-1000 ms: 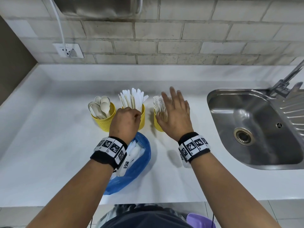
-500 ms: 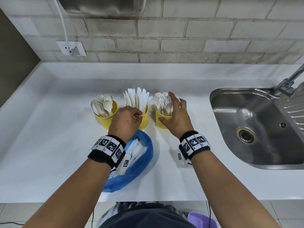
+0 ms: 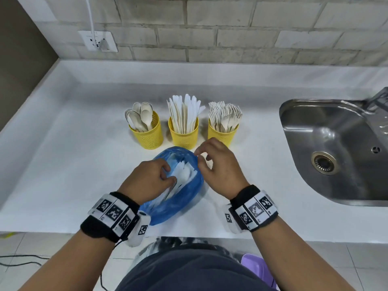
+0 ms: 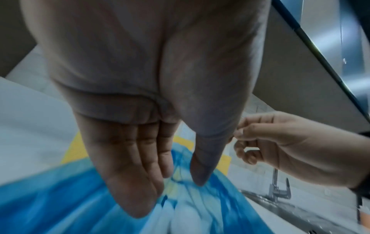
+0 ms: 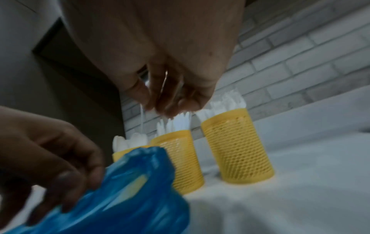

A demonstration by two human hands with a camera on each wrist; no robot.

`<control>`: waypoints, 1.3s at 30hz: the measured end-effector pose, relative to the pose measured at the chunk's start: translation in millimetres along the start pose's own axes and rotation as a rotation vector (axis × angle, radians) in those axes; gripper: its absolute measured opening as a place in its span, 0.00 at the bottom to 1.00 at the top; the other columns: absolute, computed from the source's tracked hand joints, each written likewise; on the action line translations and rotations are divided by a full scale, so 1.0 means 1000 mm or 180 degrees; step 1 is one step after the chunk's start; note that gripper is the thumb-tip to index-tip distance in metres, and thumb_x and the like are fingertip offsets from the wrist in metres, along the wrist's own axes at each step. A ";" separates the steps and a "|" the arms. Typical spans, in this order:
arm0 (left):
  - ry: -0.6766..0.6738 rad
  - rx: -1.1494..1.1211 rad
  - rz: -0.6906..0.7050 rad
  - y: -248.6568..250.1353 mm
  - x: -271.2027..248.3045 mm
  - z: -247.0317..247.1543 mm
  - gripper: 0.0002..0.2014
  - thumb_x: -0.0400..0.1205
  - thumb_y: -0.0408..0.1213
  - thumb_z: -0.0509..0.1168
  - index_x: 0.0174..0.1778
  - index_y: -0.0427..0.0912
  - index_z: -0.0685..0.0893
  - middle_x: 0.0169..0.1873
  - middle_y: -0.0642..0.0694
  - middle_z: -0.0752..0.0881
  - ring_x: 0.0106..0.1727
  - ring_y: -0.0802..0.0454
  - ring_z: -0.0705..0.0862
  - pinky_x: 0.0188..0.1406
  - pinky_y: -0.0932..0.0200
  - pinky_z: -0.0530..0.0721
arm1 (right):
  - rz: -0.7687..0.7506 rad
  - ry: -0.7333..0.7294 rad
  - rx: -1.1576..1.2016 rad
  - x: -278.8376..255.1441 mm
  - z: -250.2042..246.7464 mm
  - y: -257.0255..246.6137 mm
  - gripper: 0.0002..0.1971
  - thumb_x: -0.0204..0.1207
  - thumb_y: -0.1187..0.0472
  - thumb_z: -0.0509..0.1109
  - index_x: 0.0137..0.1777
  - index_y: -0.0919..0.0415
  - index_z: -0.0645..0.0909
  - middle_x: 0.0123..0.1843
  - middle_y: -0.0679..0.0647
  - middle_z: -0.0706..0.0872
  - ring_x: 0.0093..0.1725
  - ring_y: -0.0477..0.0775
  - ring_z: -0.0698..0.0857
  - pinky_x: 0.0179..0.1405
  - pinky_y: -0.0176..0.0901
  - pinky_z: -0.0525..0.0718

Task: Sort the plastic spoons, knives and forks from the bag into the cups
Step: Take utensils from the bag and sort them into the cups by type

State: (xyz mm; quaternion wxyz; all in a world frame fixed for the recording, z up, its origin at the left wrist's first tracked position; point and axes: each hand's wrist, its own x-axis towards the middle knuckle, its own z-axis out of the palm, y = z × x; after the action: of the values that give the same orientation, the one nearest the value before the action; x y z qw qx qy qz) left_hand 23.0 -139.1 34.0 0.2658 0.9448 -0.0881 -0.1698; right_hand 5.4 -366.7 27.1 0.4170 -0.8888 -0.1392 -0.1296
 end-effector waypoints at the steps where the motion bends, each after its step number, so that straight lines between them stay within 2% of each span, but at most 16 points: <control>1: -0.0068 0.0043 -0.0028 -0.003 -0.002 0.008 0.13 0.78 0.49 0.76 0.52 0.50 0.83 0.40 0.55 0.88 0.42 0.56 0.86 0.48 0.53 0.86 | -0.0010 -0.0384 0.0040 -0.006 0.008 -0.002 0.07 0.80 0.64 0.69 0.54 0.59 0.87 0.55 0.50 0.85 0.53 0.55 0.81 0.55 0.52 0.83; 3: -0.0230 0.0223 -0.0117 -0.009 -0.006 0.023 0.20 0.78 0.52 0.74 0.62 0.46 0.82 0.50 0.50 0.87 0.50 0.50 0.86 0.55 0.49 0.85 | -0.0040 -0.1032 -0.0188 -0.016 0.024 -0.003 0.08 0.80 0.63 0.68 0.52 0.57 0.88 0.54 0.49 0.88 0.54 0.57 0.81 0.56 0.51 0.81; 5: -0.0306 0.0377 -0.0198 -0.013 -0.008 0.036 0.28 0.80 0.54 0.71 0.71 0.43 0.78 0.61 0.44 0.82 0.58 0.44 0.85 0.62 0.47 0.83 | -0.0090 -0.1528 -0.0596 -0.023 0.032 -0.002 0.11 0.80 0.58 0.63 0.49 0.57 0.88 0.50 0.50 0.88 0.52 0.60 0.80 0.54 0.56 0.82; 7: -0.0242 0.0438 -0.0214 -0.015 -0.010 0.044 0.30 0.81 0.56 0.70 0.73 0.41 0.75 0.65 0.42 0.78 0.63 0.41 0.83 0.65 0.44 0.81 | -0.0034 -0.1924 -0.1079 -0.026 0.033 -0.002 0.14 0.80 0.55 0.59 0.47 0.58 0.86 0.47 0.52 0.87 0.51 0.62 0.81 0.48 0.57 0.82; 9: -0.0205 0.0531 -0.0238 -0.016 -0.010 0.048 0.32 0.79 0.58 0.72 0.72 0.41 0.74 0.67 0.41 0.76 0.67 0.39 0.80 0.66 0.43 0.80 | 0.0024 -0.2099 -0.1484 -0.029 0.034 -0.001 0.11 0.81 0.57 0.60 0.47 0.57 0.84 0.49 0.53 0.87 0.53 0.63 0.81 0.45 0.52 0.75; 11: -0.0190 0.0591 -0.0258 -0.016 -0.010 0.051 0.35 0.76 0.61 0.74 0.71 0.42 0.74 0.66 0.41 0.76 0.67 0.38 0.79 0.65 0.43 0.80 | 0.0081 -0.2153 -0.1684 -0.030 0.034 0.000 0.09 0.81 0.58 0.61 0.49 0.57 0.83 0.51 0.53 0.87 0.54 0.63 0.82 0.45 0.51 0.70; 14: -0.0088 0.0613 -0.0271 -0.013 -0.008 0.056 0.35 0.73 0.61 0.75 0.68 0.42 0.74 0.64 0.41 0.76 0.66 0.39 0.79 0.64 0.44 0.81 | 0.0201 -0.2241 -0.1696 -0.027 0.036 0.000 0.09 0.82 0.59 0.60 0.50 0.58 0.83 0.53 0.55 0.88 0.55 0.64 0.83 0.47 0.52 0.70; 20: -0.0031 0.0620 -0.0322 -0.002 -0.001 0.062 0.33 0.76 0.55 0.74 0.67 0.36 0.73 0.62 0.39 0.77 0.61 0.41 0.83 0.56 0.54 0.80 | 0.0425 -0.2451 -0.1483 -0.024 0.035 -0.001 0.16 0.84 0.61 0.60 0.68 0.55 0.81 0.58 0.58 0.89 0.58 0.65 0.85 0.54 0.54 0.75; 22: -0.0014 0.0622 -0.0376 0.001 0.001 0.063 0.32 0.76 0.54 0.74 0.67 0.36 0.73 0.62 0.38 0.78 0.59 0.40 0.84 0.55 0.53 0.82 | 0.0535 -0.2494 -0.1338 -0.025 0.032 -0.002 0.19 0.84 0.62 0.60 0.72 0.51 0.79 0.59 0.59 0.88 0.58 0.65 0.85 0.57 0.56 0.77; 24: 0.0030 0.0689 -0.0377 0.002 0.003 0.067 0.32 0.76 0.53 0.73 0.67 0.36 0.74 0.62 0.38 0.80 0.59 0.39 0.85 0.57 0.50 0.85 | 0.0616 -0.2497 -0.1280 -0.027 0.030 -0.001 0.20 0.84 0.63 0.60 0.74 0.53 0.78 0.61 0.61 0.88 0.59 0.68 0.85 0.58 0.56 0.81; 27: 0.0098 0.0853 -0.0397 0.006 0.004 0.071 0.30 0.77 0.53 0.71 0.67 0.36 0.74 0.62 0.37 0.82 0.59 0.39 0.86 0.59 0.49 0.86 | 0.0737 -0.2478 -0.1208 -0.029 0.030 0.001 0.19 0.85 0.64 0.61 0.75 0.59 0.77 0.61 0.65 0.87 0.58 0.70 0.86 0.57 0.56 0.84; 29: -0.0004 0.0941 -0.0422 0.009 0.005 0.072 0.28 0.78 0.48 0.71 0.68 0.35 0.73 0.62 0.36 0.82 0.60 0.39 0.86 0.58 0.50 0.86 | 0.0758 -0.2408 -0.1090 -0.029 0.030 0.003 0.19 0.84 0.64 0.61 0.73 0.59 0.79 0.62 0.65 0.87 0.60 0.69 0.86 0.58 0.56 0.85; 32: -0.0065 0.1173 -0.0414 0.012 0.008 0.072 0.21 0.80 0.39 0.68 0.66 0.34 0.73 0.59 0.37 0.85 0.57 0.40 0.88 0.51 0.53 0.86 | 0.0647 -0.2322 -0.0960 -0.028 0.033 0.008 0.18 0.82 0.66 0.63 0.70 0.60 0.83 0.65 0.64 0.84 0.65 0.66 0.81 0.64 0.55 0.81; 35: -0.0102 0.1305 -0.0418 0.013 0.009 0.075 0.18 0.81 0.37 0.66 0.65 0.34 0.75 0.58 0.36 0.86 0.56 0.40 0.88 0.50 0.53 0.86 | 0.0624 -0.2295 -0.0978 -0.027 0.033 0.009 0.18 0.83 0.66 0.64 0.71 0.60 0.84 0.67 0.64 0.78 0.67 0.67 0.76 0.67 0.55 0.78; 39: -0.0138 0.1200 -0.0441 0.009 0.012 0.076 0.13 0.82 0.34 0.65 0.61 0.35 0.79 0.55 0.37 0.89 0.53 0.41 0.90 0.48 0.54 0.87 | 0.0494 -0.2278 -0.1057 -0.025 0.031 0.010 0.16 0.82 0.62 0.68 0.68 0.58 0.85 0.66 0.61 0.76 0.66 0.65 0.74 0.66 0.54 0.77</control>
State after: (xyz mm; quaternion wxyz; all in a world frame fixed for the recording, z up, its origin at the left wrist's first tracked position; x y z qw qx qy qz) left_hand 5.4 -185.7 -25.7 0.0700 0.9778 -0.0588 -0.1885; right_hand -11.0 -352.1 -7.6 0.2014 -0.9409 -0.1853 0.1993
